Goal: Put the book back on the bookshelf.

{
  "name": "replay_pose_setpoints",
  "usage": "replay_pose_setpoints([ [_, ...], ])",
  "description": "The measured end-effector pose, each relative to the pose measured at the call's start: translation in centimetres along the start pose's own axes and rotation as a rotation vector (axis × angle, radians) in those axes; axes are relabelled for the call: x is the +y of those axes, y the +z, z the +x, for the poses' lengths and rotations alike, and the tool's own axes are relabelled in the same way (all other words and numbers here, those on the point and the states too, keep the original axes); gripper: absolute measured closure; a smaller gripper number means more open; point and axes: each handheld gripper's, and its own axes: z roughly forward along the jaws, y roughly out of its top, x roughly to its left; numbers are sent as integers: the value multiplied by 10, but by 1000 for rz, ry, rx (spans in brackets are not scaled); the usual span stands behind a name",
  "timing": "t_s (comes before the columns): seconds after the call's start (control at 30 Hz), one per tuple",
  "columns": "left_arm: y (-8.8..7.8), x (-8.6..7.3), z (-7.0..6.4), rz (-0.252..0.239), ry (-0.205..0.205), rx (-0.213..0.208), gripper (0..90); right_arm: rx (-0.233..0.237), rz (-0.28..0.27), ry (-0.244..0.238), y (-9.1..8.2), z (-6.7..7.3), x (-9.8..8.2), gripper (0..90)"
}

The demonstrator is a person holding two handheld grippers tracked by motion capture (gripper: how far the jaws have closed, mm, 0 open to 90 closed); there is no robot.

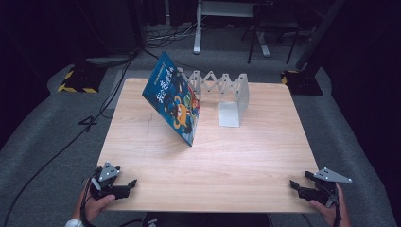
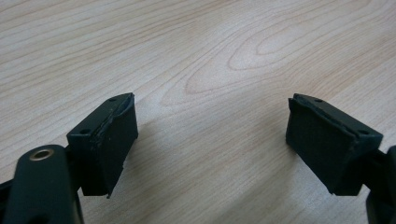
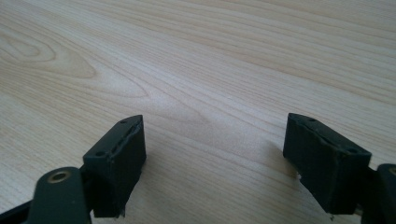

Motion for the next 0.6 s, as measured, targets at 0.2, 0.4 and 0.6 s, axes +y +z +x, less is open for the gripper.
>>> replay_pose_setpoints([
  [0.2, 0, 0, 0, 1, -1, -2, 172, -7, 2, 9, 0, 0, 0, 216],
  [0.4, 0, 1, 0, 4, -3, -6, 172, -11, 2, 13, 0, 0, 1, 220],
  [0.6, 0, 2, 0, 12, 2, -12, 172, -11, 4, 17, 0, -1, 1, 221],
])
